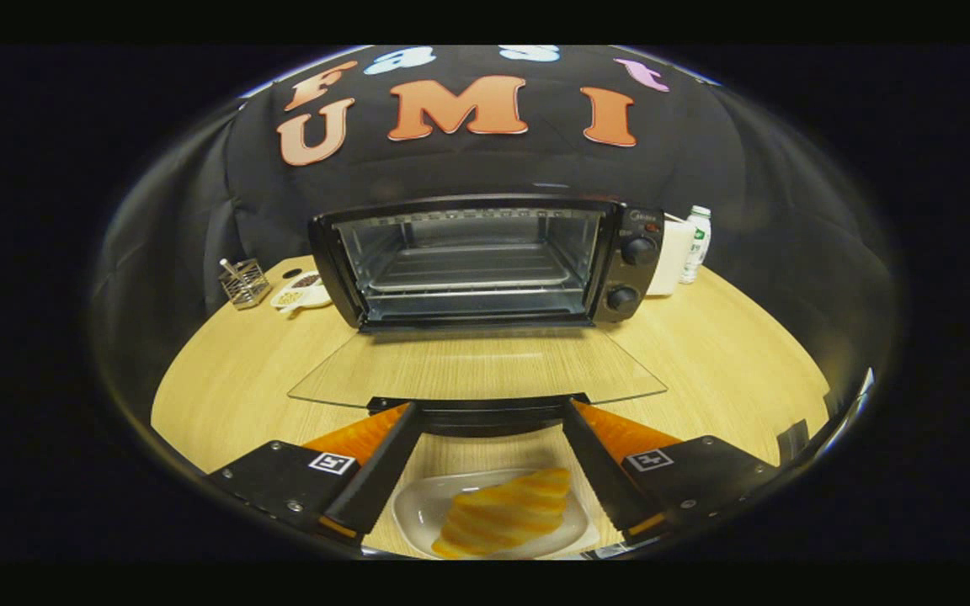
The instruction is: Open the toaster oven, put the food inside, and close the toaster oven door.
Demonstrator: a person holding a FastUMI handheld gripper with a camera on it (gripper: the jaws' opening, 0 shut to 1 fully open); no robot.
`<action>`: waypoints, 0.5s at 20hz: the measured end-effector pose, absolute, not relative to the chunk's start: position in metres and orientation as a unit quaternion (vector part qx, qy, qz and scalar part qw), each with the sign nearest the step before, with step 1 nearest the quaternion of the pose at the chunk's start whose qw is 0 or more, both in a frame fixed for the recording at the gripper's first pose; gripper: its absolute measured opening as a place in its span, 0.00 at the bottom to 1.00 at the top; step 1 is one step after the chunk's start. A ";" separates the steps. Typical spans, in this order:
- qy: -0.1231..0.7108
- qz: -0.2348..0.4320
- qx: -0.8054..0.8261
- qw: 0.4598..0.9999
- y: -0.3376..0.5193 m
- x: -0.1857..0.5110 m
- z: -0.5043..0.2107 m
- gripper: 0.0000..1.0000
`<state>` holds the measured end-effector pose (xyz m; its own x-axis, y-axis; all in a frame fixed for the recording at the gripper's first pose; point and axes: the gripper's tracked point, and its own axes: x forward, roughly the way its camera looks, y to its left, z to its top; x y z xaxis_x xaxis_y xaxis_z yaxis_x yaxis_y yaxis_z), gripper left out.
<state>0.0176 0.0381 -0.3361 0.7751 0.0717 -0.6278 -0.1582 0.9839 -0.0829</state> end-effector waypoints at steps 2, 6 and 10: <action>0.342 0.060 -0.066 0.935 0.037 0.015 -0.344 1.00; 0.360 0.055 -0.075 0.929 0.034 0.010 -0.359 1.00; 0.360 0.032 -0.064 0.930 0.027 0.007 -0.355 1.00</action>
